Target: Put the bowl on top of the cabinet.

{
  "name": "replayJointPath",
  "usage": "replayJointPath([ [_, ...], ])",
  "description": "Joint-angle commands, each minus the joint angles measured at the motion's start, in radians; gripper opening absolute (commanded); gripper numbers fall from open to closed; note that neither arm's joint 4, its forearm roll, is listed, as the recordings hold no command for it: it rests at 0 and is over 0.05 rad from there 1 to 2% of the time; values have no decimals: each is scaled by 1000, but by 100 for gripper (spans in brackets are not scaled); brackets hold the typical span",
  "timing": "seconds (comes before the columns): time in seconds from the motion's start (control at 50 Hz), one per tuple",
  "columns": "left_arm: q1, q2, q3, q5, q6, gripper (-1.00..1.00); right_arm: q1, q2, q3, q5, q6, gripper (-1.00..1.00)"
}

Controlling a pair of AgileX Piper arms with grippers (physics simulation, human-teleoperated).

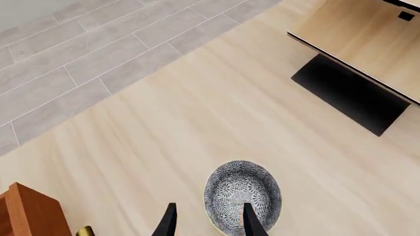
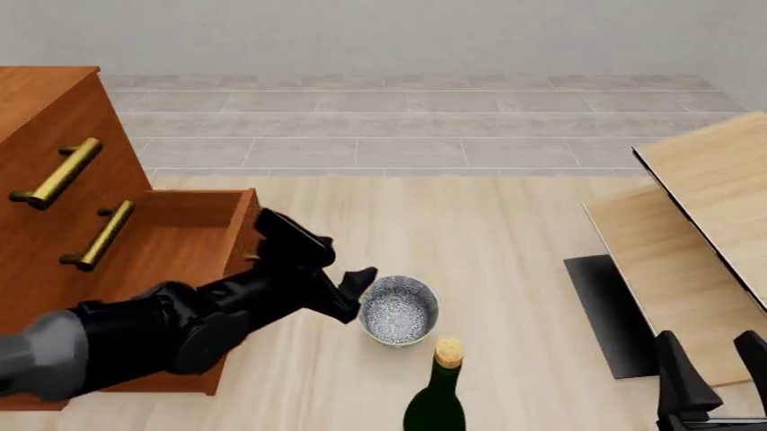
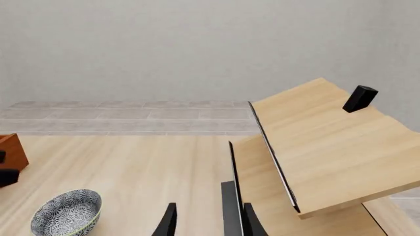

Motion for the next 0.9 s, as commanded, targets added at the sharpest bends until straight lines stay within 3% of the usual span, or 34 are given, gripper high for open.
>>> replayJointPath([
  [0.02,-2,58,-16,-22,-2,100,0,0,0,0,0,100],
  [0.9,30,245,-54,-121,19,100,0,0,0,0,0,100],
])
